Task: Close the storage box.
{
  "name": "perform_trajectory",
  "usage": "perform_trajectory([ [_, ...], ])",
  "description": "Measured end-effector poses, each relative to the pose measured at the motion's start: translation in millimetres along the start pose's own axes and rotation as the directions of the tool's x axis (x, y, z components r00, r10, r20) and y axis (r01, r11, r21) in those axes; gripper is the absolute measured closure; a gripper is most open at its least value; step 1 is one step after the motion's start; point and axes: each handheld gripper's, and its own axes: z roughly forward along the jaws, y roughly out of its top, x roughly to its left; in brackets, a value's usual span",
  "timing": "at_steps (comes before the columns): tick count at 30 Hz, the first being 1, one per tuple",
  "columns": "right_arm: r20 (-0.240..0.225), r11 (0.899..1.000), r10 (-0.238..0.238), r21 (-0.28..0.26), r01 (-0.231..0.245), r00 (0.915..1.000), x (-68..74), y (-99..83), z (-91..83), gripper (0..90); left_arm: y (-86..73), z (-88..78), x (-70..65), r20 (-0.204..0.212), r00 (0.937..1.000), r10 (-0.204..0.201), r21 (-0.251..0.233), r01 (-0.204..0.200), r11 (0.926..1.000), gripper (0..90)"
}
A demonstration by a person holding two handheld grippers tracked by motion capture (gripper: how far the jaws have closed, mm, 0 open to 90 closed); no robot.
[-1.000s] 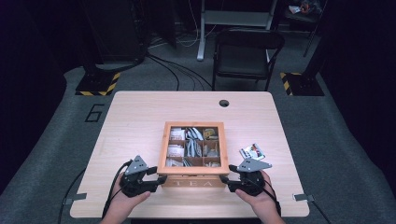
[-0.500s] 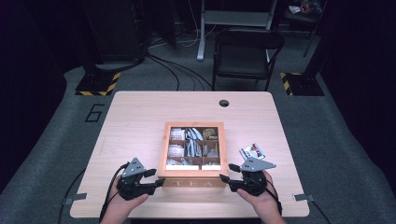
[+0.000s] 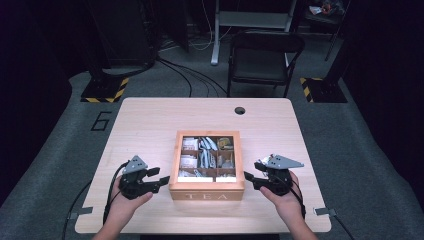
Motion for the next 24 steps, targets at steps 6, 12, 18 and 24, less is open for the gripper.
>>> perform_trajectory([
  [6, 0.053, 1.000, 0.016, 0.002, -0.016, 0.9985, -16.8, 1.9, 7.6, 43.7, 2.7, 6.6, 18.4, -0.037, 0.9986, -0.039, -0.003, 0.039, 0.9992, 44.8],
  [12, 0.069, 1.000, 0.023, 0.012, -0.024, 0.9973, -29.5, 1.3, 16.8, 43.4, 5.3, 16.4, 30.1, -0.050, 0.9959, -0.075, -0.006, 0.075, 0.9972, 44.8],
  [18, 0.104, 1.000, 0.027, 0.013, -0.028, 0.9942, -34.1, -7.4, 21.3, 42.4, 0.6, 23.1, 36.1, -0.050, 0.9935, -0.102, -0.016, 0.102, 0.9947, 44.3],
  [24, 0.144, 0.999, -0.027, 0.026, 0.024, 0.9893, -37.8, -17.9, 25.7, 38.9, -11.1, 29.5, 42.9, -0.064, 0.9930, -0.099, 0.005, 0.099, 0.9950, 42.0],
])
